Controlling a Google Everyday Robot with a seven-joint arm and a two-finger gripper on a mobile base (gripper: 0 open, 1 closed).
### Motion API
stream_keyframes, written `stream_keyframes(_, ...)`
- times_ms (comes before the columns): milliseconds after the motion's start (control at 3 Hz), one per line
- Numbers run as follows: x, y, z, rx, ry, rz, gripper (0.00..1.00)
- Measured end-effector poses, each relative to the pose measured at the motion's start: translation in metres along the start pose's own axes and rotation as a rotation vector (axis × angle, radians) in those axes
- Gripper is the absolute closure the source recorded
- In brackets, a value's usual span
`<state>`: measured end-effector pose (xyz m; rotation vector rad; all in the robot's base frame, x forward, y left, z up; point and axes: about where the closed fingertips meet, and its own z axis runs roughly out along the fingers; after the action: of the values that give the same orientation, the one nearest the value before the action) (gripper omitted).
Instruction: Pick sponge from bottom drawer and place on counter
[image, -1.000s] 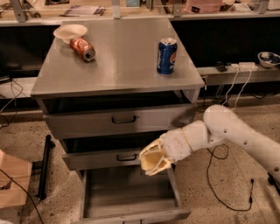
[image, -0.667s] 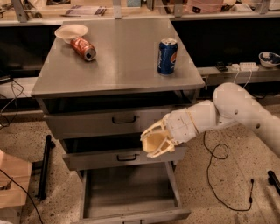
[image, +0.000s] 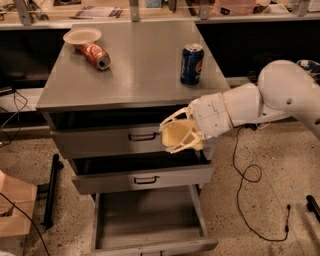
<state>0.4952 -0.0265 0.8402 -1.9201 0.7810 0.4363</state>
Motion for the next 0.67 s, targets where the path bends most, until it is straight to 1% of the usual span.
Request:
stream_keyframes(333,0.001,-0.021,0.01,-0.026,0.019,-0.033,1.0)
stream_keyframes(667,0.003,-0.077,0.04,-0.092,0.087,-0.143,1.0)
